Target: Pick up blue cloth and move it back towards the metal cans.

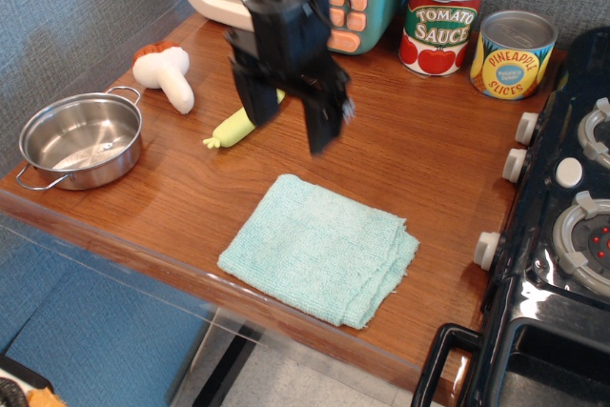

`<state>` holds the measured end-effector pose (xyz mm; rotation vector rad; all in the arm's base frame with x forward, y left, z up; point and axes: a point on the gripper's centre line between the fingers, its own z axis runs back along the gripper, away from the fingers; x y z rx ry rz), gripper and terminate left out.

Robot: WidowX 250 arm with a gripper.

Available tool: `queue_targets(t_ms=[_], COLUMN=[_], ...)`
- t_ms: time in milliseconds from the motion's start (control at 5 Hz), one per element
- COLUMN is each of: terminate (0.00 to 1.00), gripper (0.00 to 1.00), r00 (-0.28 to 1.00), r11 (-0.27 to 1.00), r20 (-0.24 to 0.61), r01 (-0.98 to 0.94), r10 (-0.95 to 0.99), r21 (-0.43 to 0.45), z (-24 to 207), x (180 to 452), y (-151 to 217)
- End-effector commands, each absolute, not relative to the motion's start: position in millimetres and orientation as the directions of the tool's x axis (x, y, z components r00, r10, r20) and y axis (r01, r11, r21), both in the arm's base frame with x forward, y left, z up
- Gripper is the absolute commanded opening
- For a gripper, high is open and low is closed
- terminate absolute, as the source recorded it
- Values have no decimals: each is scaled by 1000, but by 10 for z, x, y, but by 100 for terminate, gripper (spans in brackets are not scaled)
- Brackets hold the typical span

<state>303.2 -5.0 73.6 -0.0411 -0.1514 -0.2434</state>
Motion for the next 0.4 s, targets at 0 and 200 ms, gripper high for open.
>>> queue_targets(t_ms=[0,200], terminate=[0,0], gripper=[100,100], r00=[957,960], r11=[977,976], r20=[199,179], r01=[210,212], r10=[-210,-216], r21=[18,44], z=[590,455], x=[2759,2674], y=[-157,-165])
